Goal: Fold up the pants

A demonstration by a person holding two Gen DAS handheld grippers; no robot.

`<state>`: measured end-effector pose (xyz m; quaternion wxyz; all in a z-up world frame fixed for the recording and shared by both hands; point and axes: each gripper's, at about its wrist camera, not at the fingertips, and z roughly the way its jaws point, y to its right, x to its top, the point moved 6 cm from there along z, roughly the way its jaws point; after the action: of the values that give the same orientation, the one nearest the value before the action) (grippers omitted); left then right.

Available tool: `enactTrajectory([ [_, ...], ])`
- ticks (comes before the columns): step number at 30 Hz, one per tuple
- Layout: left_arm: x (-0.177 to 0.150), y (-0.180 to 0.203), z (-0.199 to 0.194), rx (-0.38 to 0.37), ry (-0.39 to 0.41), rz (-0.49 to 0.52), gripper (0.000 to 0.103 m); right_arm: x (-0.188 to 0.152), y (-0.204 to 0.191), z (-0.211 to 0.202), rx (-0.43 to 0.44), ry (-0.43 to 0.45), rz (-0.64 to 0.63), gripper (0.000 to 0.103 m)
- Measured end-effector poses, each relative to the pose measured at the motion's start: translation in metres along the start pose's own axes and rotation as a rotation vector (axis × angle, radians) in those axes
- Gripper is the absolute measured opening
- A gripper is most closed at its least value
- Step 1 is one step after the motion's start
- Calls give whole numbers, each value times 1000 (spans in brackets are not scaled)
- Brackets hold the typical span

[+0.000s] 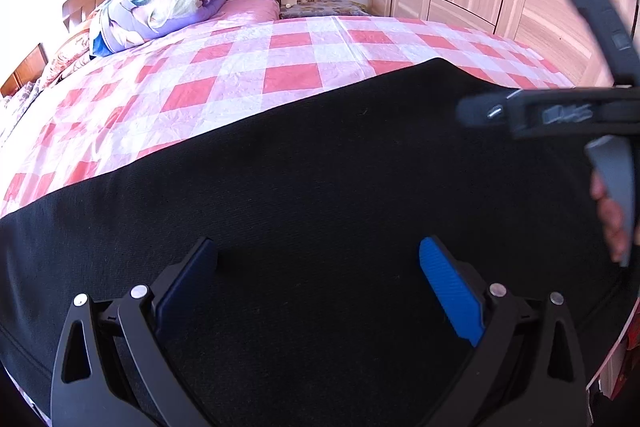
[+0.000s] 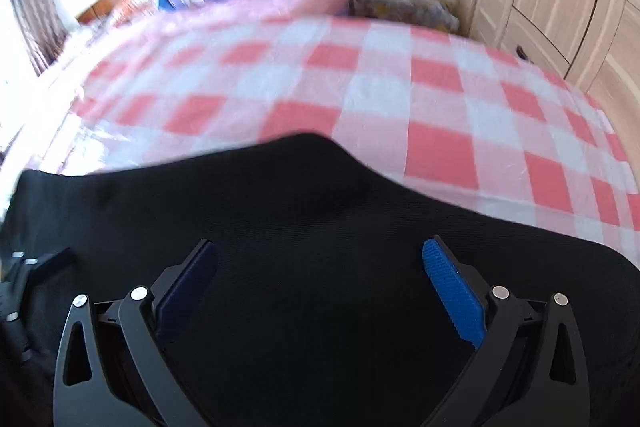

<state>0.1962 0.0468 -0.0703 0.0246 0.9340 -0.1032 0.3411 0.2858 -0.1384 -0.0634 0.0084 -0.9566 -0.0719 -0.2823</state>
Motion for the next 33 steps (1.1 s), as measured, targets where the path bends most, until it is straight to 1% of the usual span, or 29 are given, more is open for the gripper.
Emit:
enactTrajectory([
  [1,0,0,0,1,1,-1,101,-1,4,1,39,44,17,99],
  [2,0,-1,-1,2,2,2,101,-1,10,2,70,37,53,99],
  [4,-2,1,-6,-4,-3,27,101,-2,21,1,43,43,102,99],
  [6,1,-1,-19,-15,18,47,101,-3,19,-1,15,46,85,99],
  [7,4,-7,-23,1,24,38,101,-3,19,0,8,47,81,99],
  [9,14,-29,-26,66,13,11,101,-3,20,0,17,45,87,99],
  [10,16,-40,-24,91,-3,0,101,-4,20,0,25,46,92,99],
  [11,14,-54,-17,113,-46,-20,101,-4,19,-1,26,46,91,99],
  [13,-1,-76,-5,125,-125,-46,101,-4,18,1,27,45,90,99],
  [14,-8,-82,-5,122,-137,-47,102,-4,18,1,28,45,90,99],
  [16,-28,-90,-17,37,-144,-88,102,-3,18,2,30,44,90,99],
  [17,-38,-92,-26,27,-145,-88,102,-3,17,2,30,44,89,99],
  [18,-49,-94,-34,48,-145,-66,102,-3,17,2,30,44,89,99],
  [19,-57,-95,-38,54,-145,-53,102,-3,16,2,29,43,89,99],
  [20,-66,-98,-44,31,-122,-59,102,-3,18,3,31,43,89,99],
  [22,-73,-103,-48,4,-82,-76,102,-2,18,3,35,36,93,99],
  [24,-72,-102,-48,24,-74,-73,102,-4,15,-2,0,24,127,99],
  [25,-70,-100,-45,39,-71,-76,102,-5,10,-7,-1,31,133,99],
  [26,-68,-100,-44,51,-64,-88,102,-5,-9,-18,38,65,100,99],
  [27,-67,-100,-43,57,-55,-96,102,-5,-32,-26,74,95,33,99],
  [28,-67,-100,-43,60,-46,-100,102,-5,-51,-30,109,103,-24,99],
  [29,-68,-99,-44,63,-35,-101,102,-8,-83,-31,168,93,-112,99],
  [30,-68,-99,-45,65,-27,-99,102,-11,-104,-28,203,75,-164,99],
  [31,-70,-98,-47,66,-22,-98,102,-14,-129,-19,216,42,-223,99],
  [32,-70,-98,-47,65,-21,-96,102,-15,-142,-11,201,15,-257,99],
  [33,-69,-98,-47,65,-22,-96,102,-13,-153,-5,168,26,-287,99],
])
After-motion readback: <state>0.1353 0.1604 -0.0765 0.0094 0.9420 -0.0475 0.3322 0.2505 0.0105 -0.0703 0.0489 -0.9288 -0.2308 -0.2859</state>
